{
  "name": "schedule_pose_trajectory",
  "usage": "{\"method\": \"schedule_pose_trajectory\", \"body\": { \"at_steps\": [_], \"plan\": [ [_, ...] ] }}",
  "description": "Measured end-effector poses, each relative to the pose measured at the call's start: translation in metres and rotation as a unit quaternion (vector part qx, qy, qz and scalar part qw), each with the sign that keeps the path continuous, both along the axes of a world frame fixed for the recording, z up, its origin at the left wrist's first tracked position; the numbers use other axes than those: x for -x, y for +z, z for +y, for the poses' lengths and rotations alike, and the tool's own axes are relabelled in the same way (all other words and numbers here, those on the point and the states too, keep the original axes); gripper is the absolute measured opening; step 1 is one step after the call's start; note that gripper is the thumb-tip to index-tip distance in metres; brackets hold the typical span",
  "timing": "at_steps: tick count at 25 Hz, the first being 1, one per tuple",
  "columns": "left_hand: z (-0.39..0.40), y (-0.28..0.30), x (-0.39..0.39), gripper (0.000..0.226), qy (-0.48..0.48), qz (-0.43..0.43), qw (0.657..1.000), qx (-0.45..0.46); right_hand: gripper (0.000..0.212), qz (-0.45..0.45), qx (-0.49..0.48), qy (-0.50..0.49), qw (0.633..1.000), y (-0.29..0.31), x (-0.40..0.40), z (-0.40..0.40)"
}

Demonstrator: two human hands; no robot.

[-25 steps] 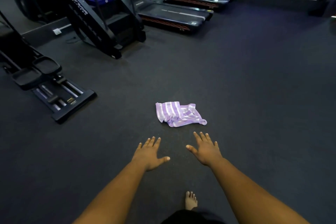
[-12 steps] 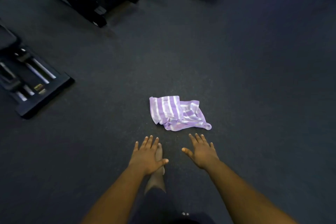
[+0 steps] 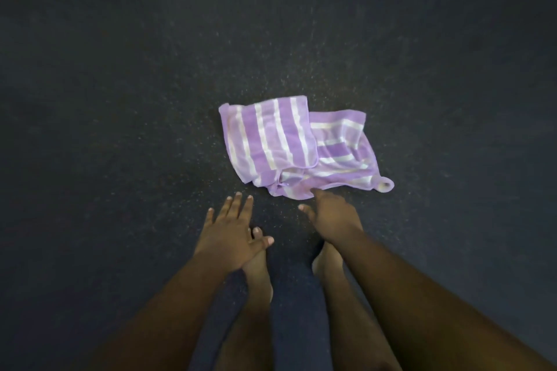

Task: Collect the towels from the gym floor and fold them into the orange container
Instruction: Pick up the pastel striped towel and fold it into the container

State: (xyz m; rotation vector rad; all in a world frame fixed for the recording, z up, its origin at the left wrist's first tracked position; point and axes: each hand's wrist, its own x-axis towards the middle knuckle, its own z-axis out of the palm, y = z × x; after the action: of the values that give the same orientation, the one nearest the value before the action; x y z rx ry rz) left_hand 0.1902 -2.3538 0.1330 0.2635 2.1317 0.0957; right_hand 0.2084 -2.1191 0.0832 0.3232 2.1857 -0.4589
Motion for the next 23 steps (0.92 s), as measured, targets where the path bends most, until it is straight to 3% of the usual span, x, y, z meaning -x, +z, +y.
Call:
{"method": "schedule_pose_trajectory", "body": {
  "at_steps": [4, 6, 8, 13, 18, 23],
  "plan": [
    [0.005, -0.121, 0.031, 0.104, -0.024, -0.010, 0.999, 0.020, 0.036, 0.057, -0.028, 0.087, 0.994, -0.119, 0.056, 0.001],
    [0.006, -0.164, 0.040, 0.104, -0.039, -0.012, 0.999, 0.018, 0.041, 0.074, -0.044, 0.154, 0.984, -0.164, 0.074, -0.007],
    [0.010, -0.195, 0.048, 0.105, -0.051, -0.017, 0.998, 0.024, 0.048, 0.060, -0.045, 0.200, 0.977, -0.197, 0.085, -0.013],
    [0.021, -0.225, 0.059, 0.105, -0.037, -0.009, 0.999, 0.015, 0.032, 0.086, -0.073, 0.227, 0.967, -0.238, 0.092, -0.009],
    [0.027, -0.177, 0.063, 0.105, -0.047, -0.009, 0.998, 0.034, 0.019, 0.126, -0.047, 0.138, 0.981, -0.186, 0.073, 0.016],
    [0.061, -0.011, 0.076, 0.107, -0.042, -0.013, 0.999, 0.021, 0.023, 0.108, 0.013, -0.029, 0.994, -0.004, 0.063, 0.063]
  ]
}}
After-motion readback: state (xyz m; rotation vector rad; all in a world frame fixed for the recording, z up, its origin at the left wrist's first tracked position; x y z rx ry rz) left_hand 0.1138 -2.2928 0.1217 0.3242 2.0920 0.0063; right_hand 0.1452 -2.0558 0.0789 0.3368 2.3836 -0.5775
